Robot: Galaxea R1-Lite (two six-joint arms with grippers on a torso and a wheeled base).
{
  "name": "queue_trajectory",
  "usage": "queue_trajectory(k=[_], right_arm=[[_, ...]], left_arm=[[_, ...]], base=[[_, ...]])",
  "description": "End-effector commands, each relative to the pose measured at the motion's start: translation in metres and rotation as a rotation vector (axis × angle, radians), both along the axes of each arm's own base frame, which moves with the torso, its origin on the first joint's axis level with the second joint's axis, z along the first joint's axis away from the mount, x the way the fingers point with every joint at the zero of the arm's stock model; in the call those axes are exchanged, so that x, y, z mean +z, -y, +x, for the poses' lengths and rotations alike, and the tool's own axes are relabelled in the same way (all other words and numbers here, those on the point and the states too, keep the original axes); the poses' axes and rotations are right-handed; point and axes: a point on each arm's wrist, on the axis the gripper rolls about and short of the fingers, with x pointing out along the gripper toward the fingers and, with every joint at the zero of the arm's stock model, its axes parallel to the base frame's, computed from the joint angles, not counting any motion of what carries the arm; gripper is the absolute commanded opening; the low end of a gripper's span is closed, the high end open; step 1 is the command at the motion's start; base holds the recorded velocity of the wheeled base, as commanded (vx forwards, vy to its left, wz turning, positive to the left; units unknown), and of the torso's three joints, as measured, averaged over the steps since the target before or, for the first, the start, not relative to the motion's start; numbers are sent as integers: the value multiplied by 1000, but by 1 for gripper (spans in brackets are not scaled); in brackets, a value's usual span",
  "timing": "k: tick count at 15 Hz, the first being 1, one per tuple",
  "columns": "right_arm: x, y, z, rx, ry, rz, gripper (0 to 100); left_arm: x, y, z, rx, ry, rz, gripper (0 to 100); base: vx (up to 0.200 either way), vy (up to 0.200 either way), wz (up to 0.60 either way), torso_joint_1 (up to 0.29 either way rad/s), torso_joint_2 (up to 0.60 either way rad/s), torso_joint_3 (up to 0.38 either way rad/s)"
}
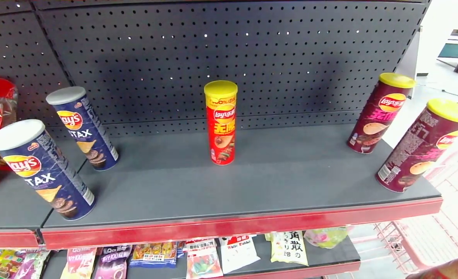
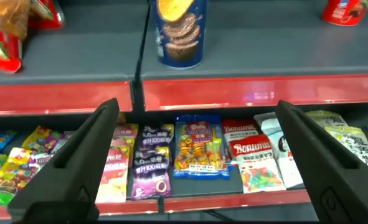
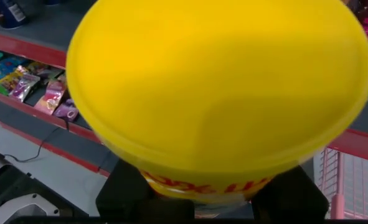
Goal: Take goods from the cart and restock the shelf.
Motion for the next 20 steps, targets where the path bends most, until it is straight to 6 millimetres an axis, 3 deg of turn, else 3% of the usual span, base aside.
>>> queue_trajectory(k=[1,4,12,14,15,17,19,20], right_arm=[[0,0,2,8,-12,0,0],[1,0,6,13,-30,-2,0],[9,-2,21,64,-59,-50,0],[13,-2,24,69,-65,-49,0],[16,-3,26,90,-64,-45,0],[20,-3,29,129,-68,-38,0],[20,-4,34,138,-85,-40,0],[22,-4,36,138,-87,-42,0]], left_arm=[[0,0,0,1,-1,-1,100],[0,0,0,1,-1,-1,100],[1,0,3,-2,-35,1,100],[4,3,1,-141,-10,61,100],[42,4,0,-224,43,50,100],[131,6,27,-296,19,-20,100],[164,14,61,-556,-38,2,100],[177,17,88,-594,-82,16,100]], base=[[200,0,0,2,2,-2],[200,0,0,-11,-1,5],[0,0,0,0,0,0],[0,0,0,0,0,0],[0,0,0,0,0,0],[0,0,0,0,0,0],[0,0,0,0,0,0],[0,0,0,0,0,0]])
